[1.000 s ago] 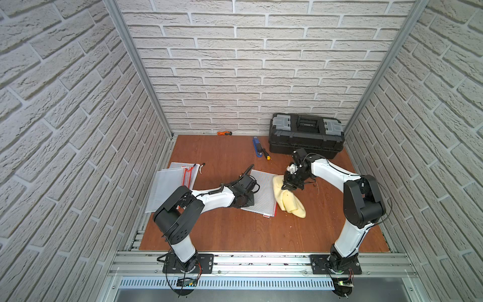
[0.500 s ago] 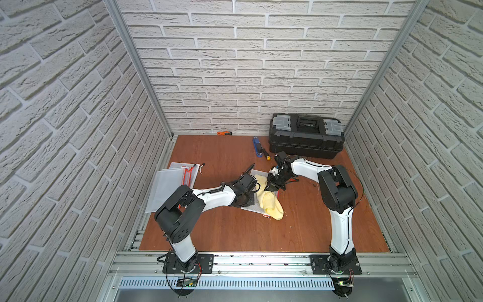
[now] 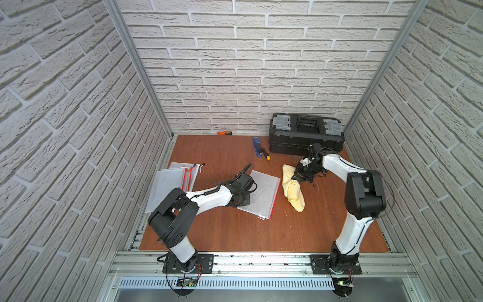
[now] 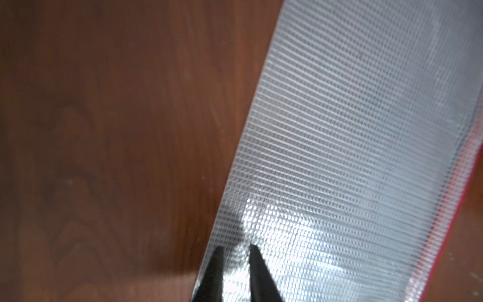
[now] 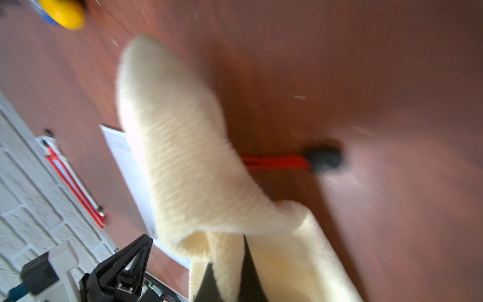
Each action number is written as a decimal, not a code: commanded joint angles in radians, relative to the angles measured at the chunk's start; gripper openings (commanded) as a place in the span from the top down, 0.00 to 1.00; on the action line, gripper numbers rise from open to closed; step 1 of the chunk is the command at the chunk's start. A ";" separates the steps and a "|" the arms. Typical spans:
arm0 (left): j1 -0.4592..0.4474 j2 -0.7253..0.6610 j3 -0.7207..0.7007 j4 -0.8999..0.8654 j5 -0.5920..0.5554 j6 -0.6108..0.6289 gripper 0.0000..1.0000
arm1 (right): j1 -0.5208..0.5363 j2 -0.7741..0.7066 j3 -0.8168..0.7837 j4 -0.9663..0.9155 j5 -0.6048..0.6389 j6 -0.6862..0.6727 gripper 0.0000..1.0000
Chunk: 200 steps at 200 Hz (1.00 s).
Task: Wipe the document bag
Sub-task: Wipe the dirt from the document bag, then place the cleaning item at the center of the board.
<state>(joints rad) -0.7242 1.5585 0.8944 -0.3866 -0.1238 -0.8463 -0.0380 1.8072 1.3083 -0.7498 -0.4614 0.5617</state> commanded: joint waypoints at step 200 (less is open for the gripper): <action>0.674 -0.440 -0.455 0.900 -0.287 0.637 0.02 | -0.074 -0.843 -0.746 0.867 0.537 -0.260 0.00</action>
<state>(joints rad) -0.0818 1.0630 0.6346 0.0010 -0.4145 -0.2832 -0.1196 1.0828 0.7879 -0.3698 -0.0257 0.4103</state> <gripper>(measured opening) 0.983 0.999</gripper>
